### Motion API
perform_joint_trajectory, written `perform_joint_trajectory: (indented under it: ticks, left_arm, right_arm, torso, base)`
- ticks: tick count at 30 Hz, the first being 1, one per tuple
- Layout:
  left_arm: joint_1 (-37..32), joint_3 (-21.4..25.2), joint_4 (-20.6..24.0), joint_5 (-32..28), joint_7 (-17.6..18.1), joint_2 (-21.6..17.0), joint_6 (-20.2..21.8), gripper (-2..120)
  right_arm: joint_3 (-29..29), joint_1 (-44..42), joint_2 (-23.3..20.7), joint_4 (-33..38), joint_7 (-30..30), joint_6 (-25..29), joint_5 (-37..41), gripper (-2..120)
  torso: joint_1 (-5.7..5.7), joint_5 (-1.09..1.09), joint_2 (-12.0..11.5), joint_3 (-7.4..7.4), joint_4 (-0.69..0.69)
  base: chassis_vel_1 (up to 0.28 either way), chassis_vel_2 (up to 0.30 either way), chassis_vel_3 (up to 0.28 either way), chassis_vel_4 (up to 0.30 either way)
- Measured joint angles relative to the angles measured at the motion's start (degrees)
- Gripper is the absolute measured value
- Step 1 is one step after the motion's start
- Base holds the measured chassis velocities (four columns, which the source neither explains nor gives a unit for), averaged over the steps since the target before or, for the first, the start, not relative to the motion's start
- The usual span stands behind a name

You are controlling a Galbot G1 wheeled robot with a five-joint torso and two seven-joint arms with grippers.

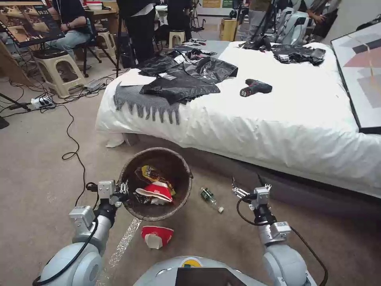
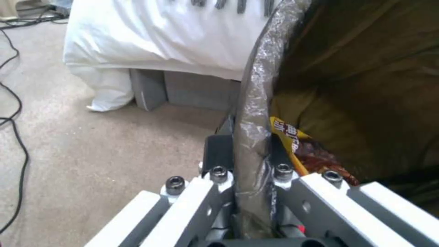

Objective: Pick up the trash bin, then pick up the garbage from the floor and place it into the trash bin.

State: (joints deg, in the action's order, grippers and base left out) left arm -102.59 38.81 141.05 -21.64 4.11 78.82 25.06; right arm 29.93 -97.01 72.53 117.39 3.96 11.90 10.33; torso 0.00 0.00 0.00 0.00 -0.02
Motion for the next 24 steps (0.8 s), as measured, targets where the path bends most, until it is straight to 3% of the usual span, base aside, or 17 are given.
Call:
perform_joint_trajectory:
  ticks: [13, 24]
  left_arm:
    - [0.1, 0.4, -0.2, -0.1, 0.1, -0.3, -0.1, 0]
    - [-0.4, 0.9, 0.2, -0.1, 0.3, -0.2, -0.1, 0]
  right_arm:
    - [-0.5, 8.1, -6.8, -6.6, -3.1, -4.5, 6.7, 100]
    - [-8.1, 18.2, -12.1, -17.6, -6.0, -6.0, 9.4, 100]
  torso:
    - [0.00, 0.00, 0.0, 0.00, 0.02]
    - [0.00, -0.01, 0.0, 0.00, 0.01]
  base:
    - [0.000, 0.000, 0.000, 0.000]
    - [0.000, 0.000, 0.000, 0.000]
